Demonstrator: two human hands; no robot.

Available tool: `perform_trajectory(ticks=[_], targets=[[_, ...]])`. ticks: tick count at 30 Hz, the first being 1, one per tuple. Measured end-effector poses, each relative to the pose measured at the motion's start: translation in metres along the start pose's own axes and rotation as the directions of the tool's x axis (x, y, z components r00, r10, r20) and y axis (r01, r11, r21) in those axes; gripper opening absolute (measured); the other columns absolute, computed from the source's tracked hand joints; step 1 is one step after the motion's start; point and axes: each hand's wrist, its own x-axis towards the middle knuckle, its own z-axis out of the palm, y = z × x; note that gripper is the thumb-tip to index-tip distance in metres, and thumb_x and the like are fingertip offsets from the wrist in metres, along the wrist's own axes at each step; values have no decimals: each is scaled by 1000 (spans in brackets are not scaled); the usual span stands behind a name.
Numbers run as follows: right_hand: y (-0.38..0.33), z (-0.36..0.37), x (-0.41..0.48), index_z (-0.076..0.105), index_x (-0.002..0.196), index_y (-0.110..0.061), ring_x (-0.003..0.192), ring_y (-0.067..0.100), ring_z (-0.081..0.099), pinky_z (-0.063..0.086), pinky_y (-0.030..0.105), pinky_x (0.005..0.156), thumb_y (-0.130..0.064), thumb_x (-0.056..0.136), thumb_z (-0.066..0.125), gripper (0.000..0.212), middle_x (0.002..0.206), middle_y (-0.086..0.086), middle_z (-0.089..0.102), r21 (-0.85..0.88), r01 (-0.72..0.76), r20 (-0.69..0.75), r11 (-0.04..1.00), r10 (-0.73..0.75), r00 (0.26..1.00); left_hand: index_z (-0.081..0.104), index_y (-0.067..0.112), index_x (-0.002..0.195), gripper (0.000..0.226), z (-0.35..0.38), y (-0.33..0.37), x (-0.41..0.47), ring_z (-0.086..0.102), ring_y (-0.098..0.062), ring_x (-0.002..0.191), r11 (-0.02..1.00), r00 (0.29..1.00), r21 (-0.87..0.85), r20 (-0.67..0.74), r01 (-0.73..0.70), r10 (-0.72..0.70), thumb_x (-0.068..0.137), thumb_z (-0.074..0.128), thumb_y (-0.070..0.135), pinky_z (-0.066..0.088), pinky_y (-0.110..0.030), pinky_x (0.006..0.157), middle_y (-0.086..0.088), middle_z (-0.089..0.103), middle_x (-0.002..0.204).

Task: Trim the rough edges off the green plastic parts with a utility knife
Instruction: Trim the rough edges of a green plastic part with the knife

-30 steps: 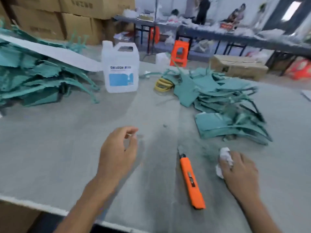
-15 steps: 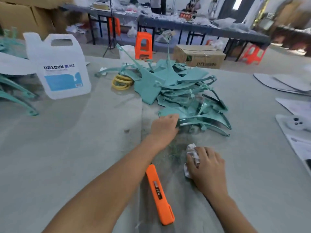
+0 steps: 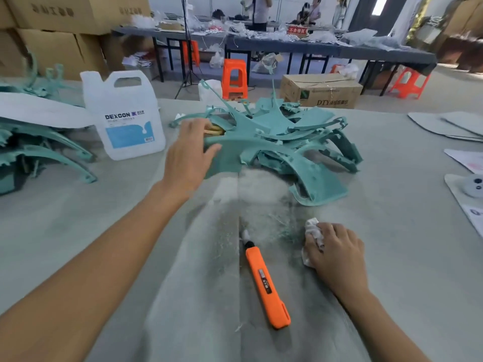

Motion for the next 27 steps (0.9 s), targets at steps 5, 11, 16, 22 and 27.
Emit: perform_trajectory(ticks=[5,11,16,22,27], targets=[[1,2,-1,70,96,-12,91,42,61,46,49,79,-32,87,67,23,96,14,67,23,19,-18,1000,-18,1000,68,24,104,15,-61,-28,15,61,-26,101,950,928,-2,214,312,-304,91,68,32,44,-34,84,-3,69,109],[0,-10,-6,60,134,-17,134,43,43,30,54,108,-61,84,53,66,141,17,52,142,-28,-58,989,37,998,65,18,82,12,-112,-52,-68,61,-9,58,557,687,-406,354,724,-635,93,67,13,44,-26,60,-4,67,81],[-45,-25,-51,68,109,-17,102,38,59,40,49,91,-44,89,52,37,103,7,67,170,203,-163,964,-175,971,66,16,103,14,-116,-72,-170,66,-8,61,524,599,-290,381,801,-705,92,68,6,52,-23,57,-13,73,96],[-85,-32,-71,64,108,-27,100,32,58,38,43,88,-54,89,60,33,103,-1,70,30,206,298,978,-205,932,61,31,124,58,-112,-58,-203,54,-31,120,822,785,304,267,482,-559,81,60,70,40,-42,102,-4,59,127],[-85,-40,-68,63,121,-25,103,29,56,37,40,90,-41,93,63,32,109,0,69,164,116,296,980,-161,942,45,33,134,97,-78,-25,-209,41,-24,128,792,762,540,374,284,-528,65,26,97,30,-43,102,4,46,137]])
